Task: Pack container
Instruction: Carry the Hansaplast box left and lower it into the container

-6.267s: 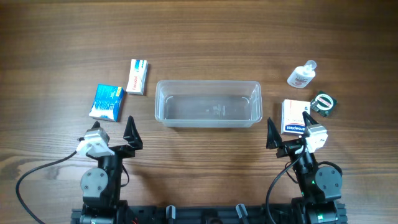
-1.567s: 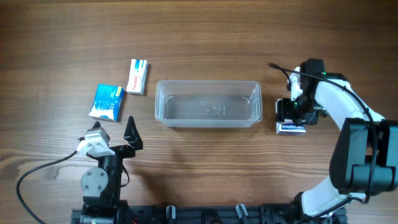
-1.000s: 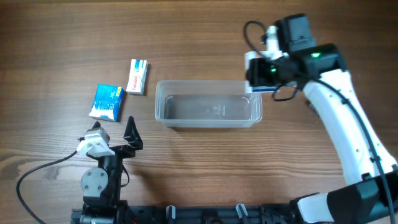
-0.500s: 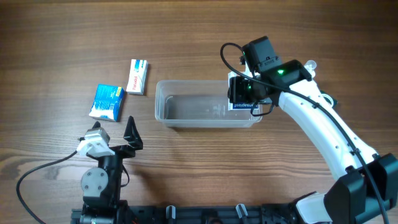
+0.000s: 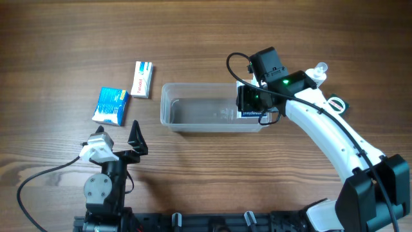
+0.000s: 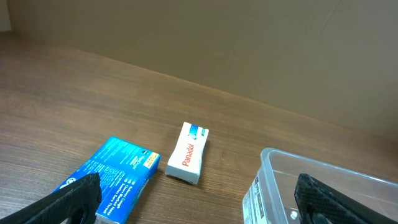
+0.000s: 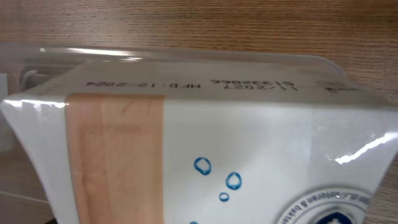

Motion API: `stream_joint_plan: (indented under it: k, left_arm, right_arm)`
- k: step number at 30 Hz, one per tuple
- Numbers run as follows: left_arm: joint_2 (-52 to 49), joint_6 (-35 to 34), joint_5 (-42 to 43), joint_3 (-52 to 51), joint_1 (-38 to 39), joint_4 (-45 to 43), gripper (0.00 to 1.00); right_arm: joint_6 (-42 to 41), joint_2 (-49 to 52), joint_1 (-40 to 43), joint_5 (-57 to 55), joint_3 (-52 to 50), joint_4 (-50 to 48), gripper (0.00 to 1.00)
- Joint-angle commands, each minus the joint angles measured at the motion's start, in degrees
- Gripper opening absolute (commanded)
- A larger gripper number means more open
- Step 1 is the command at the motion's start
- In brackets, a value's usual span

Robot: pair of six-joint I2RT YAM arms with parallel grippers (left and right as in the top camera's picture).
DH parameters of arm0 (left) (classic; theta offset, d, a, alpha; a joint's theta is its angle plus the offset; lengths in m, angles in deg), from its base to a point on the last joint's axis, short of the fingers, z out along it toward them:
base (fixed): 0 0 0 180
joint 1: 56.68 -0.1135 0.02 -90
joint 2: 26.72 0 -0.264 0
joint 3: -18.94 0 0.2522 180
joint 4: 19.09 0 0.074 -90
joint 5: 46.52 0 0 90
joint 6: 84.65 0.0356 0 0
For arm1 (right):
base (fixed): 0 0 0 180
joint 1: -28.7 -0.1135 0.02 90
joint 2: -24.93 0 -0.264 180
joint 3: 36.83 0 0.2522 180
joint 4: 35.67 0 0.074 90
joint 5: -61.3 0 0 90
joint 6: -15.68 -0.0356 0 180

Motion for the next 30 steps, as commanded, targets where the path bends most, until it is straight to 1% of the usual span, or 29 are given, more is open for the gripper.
stream_joint_plan:
  k: [1, 9, 10, 16, 19, 23, 26, 28, 30]
  left_arm:
    - [0.13, 1.33, 0.50, -0.42, -0.26, -0.17, 1.00]
    - [0.13, 1.33, 0.50, -0.42, -0.26, -0.17, 1.00]
    - [0.13, 1.33, 0.50, -0.42, -0.26, -0.17, 1.00]
    - [0.13, 1.33, 0.50, -0.42, -0.26, -0.17, 1.00]
    - [0.13, 1.33, 0.50, -0.42, -0.26, -0.17, 1.00]
    - [0.13, 1.33, 0.50, -0.42, -0.26, -0.17, 1.00]
    - [0.13, 1.33, 0.50, -0.42, -0.26, -0.17, 1.00]
    - [0.13, 1.33, 0.50, -0.42, -0.26, -0.17, 1.00]
    - [0.13, 1.33, 0.50, -0.42, -0.26, -0.17, 1.00]
  right_arm:
    - [1.01, 0.96, -0.13, -2.08, -1.20, -0.13, 0.66]
    - [1.05, 3.91, -0.13, -2.25, -2.47, -1.11, 0.68]
    - [1.05, 5.29, -0.13, -2.08, -2.47, -0.98, 0.71]
    - [1.03, 5.51, -0.13, -1.99, -2.45, -1.05, 0.75]
    - [1.03, 5.51, -0.13, -1.99, -2.40, -1.05, 0.82]
    - [1.03, 5.51, -0.13, -1.36, -1.53, -1.01, 0.82]
    - [1.03, 5.51, -0.13, 1.38, 0.07, -1.07, 0.75]
    - [1.05, 5.51, -0.31, 1.40, 0.11, -0.90, 0.66]
    - [1.07, 5.51, -0.94, 1.38, 0.07, -0.96, 0.41]
